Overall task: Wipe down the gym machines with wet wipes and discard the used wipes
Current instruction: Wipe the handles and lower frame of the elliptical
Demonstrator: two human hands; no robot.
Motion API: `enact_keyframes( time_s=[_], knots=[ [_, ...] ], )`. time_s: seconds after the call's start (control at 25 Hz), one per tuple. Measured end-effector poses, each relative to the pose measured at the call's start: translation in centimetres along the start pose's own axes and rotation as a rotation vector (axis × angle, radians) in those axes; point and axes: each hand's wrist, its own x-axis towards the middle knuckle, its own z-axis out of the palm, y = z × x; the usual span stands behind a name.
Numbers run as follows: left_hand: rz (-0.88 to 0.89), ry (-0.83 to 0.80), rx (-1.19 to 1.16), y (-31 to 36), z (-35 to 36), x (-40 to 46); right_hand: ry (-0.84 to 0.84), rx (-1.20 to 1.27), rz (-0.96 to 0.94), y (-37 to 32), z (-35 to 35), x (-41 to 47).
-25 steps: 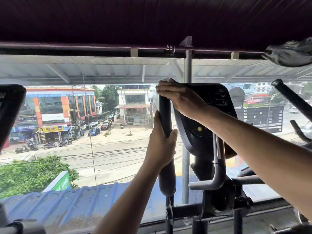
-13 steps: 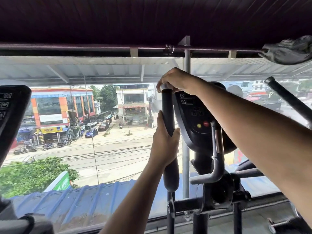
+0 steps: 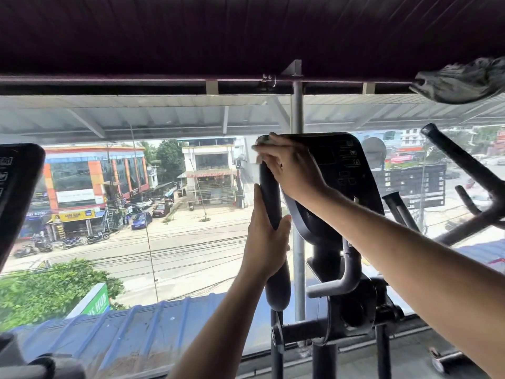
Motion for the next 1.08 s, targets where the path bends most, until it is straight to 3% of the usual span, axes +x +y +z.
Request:
enact_keyframes(
  time_s=[0.2, 0.32, 0.52, 0.76, 0.88, 1.08],
  knots=[
    [0.029, -0.020, -0.108, -1.1, 0.1, -3.8, -0.075, -0.103, -0.183, 1.2, -0.5, -1.1],
    [0.034, 0.009, -0.124, -1.1, 0.1, -4.3, -0.192, -0.079, -0.169, 1.6, -1.7, 2.1],
    [0.034, 0.032, -0.114, -0.8, 0.0, -4.6, -0.124, -0.061, -0.091, -0.2, -2.0, 0.6],
    [0.024, -0.024, -0.137, -0.4, -0.3, -4.6, -0.227, -0.116, -0.180, -1.5, -4.0, -2.1],
    [0.000, -0.028, -0.151, 0.2, -0.6, -5.1, -0.190, -0.114, -0.006, -0.5, -3.9, 0.8],
    [-0.024, -0.026, -0.197, 0.4, -0.9, -5.3, -0.011, 0.174, 0.332, -1.2, -1.8, -0.2]
  ],
)
